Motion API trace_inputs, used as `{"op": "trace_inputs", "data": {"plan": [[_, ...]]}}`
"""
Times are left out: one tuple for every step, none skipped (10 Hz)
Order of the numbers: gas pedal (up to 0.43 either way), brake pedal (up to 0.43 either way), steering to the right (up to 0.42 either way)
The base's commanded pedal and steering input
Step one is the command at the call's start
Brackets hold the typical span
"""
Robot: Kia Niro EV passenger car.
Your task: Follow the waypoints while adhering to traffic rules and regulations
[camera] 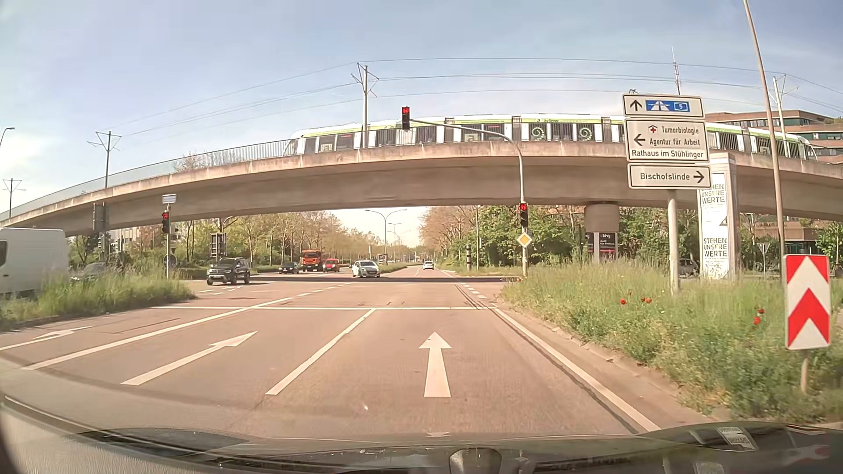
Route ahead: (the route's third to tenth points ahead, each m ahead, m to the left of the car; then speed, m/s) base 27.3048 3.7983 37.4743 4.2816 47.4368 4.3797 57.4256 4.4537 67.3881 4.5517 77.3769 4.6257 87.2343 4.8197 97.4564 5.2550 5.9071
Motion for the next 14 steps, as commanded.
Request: {"op": "trace_inputs", "data": {"plan": [[0.0, 0.201, -0.001], [0.0, 0.201, -0.001], [0.0, 0.201, -0.001], [0.0, 0.207, -0.001], [0.0, 0.207, -0.001], [0.0, 0.207, -0.002], [0.0, 0.207, -0.003], [0.0, 0.207, -0.003], [0.0, 0.207, -0.003], [0.0, 0.207, -0.003], [0.0, 0.207, -0.004], [0.0, 0.213, -0.004], [0.0, 0.213, -0.004], [0.0, 0.213, -0.004]]}}
